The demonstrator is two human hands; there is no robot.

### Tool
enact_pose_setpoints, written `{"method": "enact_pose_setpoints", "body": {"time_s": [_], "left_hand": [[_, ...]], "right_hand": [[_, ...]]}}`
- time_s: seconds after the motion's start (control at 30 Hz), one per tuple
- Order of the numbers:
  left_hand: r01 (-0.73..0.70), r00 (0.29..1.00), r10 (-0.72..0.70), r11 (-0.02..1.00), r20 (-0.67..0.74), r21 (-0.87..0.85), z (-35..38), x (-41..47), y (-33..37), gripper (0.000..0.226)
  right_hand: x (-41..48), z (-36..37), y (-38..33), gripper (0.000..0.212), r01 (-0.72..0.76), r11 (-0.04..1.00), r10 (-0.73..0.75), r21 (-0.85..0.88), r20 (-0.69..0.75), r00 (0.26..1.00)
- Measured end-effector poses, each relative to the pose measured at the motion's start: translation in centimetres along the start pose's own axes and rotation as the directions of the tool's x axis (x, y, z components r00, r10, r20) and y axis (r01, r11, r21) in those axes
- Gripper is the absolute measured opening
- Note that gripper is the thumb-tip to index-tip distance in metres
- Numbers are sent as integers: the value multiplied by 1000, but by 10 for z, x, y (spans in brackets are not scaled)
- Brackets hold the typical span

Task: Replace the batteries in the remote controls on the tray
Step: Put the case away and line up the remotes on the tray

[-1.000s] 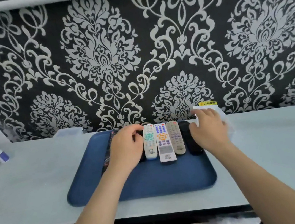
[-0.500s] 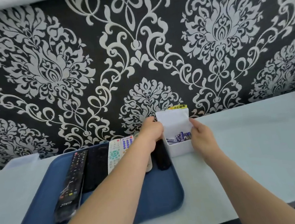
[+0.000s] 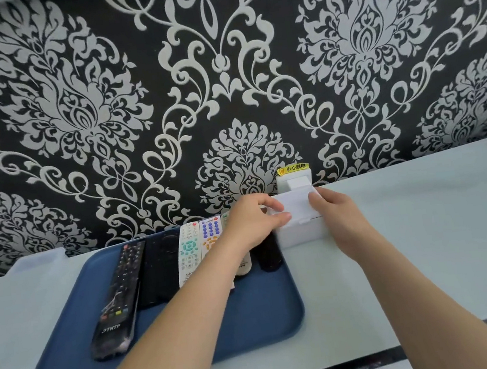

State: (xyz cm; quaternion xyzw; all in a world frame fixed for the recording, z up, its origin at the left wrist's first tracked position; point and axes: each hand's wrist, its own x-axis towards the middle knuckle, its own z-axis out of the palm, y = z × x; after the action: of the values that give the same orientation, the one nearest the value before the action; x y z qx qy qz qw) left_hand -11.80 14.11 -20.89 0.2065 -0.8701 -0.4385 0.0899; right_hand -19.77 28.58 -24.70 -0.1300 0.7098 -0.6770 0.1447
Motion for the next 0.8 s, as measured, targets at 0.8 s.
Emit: {"method": "enact_pose_setpoints", "body": {"time_s": [0.8], "left_hand": [[-85,985,-66,631,162,771,-58,-86,-85,72]], "right_hand": [[-14,19,-3,71,173,635,-175,-753,78,982]]}}
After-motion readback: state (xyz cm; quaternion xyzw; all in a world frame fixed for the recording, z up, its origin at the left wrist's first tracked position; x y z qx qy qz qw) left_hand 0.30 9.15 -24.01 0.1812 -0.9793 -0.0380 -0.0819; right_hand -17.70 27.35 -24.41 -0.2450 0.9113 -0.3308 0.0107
